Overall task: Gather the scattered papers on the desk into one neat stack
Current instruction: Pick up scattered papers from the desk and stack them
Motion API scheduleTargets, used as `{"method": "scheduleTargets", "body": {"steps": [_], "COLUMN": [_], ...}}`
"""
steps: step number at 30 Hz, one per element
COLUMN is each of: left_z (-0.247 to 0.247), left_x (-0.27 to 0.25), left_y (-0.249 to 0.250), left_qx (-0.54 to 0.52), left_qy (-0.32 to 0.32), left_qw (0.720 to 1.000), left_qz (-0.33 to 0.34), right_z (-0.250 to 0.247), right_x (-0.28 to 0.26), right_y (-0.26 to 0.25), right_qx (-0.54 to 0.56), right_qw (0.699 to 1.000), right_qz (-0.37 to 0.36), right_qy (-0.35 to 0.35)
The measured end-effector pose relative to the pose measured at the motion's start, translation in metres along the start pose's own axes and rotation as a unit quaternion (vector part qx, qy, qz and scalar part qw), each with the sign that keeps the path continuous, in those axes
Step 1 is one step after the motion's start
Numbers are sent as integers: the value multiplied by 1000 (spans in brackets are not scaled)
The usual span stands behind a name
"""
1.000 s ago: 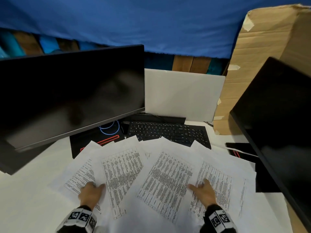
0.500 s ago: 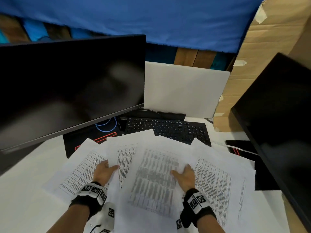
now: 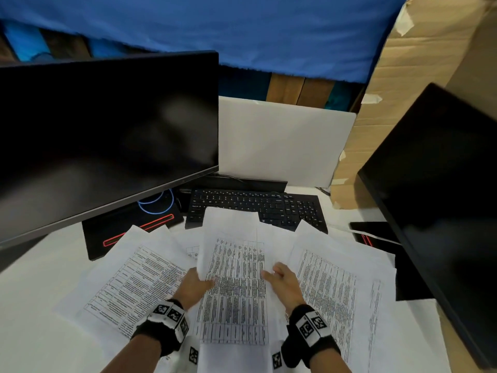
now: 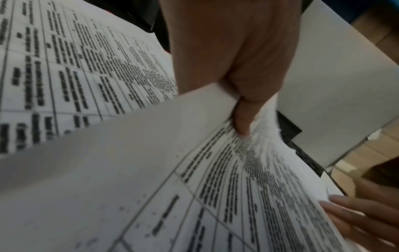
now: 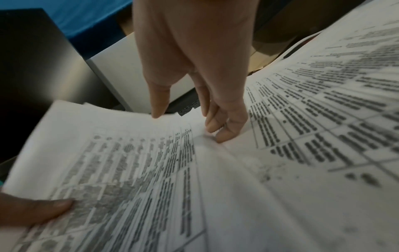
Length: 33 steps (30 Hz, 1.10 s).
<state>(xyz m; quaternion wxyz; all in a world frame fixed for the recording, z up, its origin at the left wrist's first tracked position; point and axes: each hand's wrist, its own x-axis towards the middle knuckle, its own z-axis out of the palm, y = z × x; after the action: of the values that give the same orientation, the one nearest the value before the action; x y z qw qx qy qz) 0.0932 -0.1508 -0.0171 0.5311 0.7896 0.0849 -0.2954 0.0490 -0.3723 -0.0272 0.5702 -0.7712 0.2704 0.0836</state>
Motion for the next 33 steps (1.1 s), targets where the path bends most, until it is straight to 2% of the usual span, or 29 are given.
{"method": "scheduleTargets", "body": {"steps": [4,7,9,10,14,17,20,23,26,28,31,33], "left_z": [-25,-48,-58,-61,-69,-78,-83,-79,-73,-74,-81,-85], "left_x": [-17,-39,-54,-63,-97,-114,-120,-122,-126,-130,-137,-138], "left_y": [8,27,43,52,92,110,112,105,102,106,110,106], "left_qx": [-31,-81,-107,-109,-118,-164,-181,-175,-152,-146,-156,-165], "left_qy": [-12,-16,-6,-5,-11,-28,-25,-35,-24,-12,-6,-2], "left_qw": [998,990,985,981,959,931,920,921,924,920,909,910], "left_qz": [62,111,138,158,258,326,347,345,350,363,387,381], "right_z": [-19,-31,-33,-31,-35,-41,-45,-41,-35,-36,-44,-45], "right_x": [-9,-27,-42,-53,-78,-86,-93,-95,-99,-101,-106,-103], "right_y": [-9,-32,-56,-73,-126,-142,-144,-136,-132,-137,-146,-144], "right_qx": [31,126,125,109,104,129,129,127,141,137,123,110], "right_qw": [999,988,980,980,974,959,960,966,972,971,957,957], "right_qz": [4,-18,-46,-69,-182,-238,-233,-209,-176,-188,-249,-251], "right_qy": [-3,-87,-145,-152,-84,-79,-82,-89,-64,-60,-87,-98]}}
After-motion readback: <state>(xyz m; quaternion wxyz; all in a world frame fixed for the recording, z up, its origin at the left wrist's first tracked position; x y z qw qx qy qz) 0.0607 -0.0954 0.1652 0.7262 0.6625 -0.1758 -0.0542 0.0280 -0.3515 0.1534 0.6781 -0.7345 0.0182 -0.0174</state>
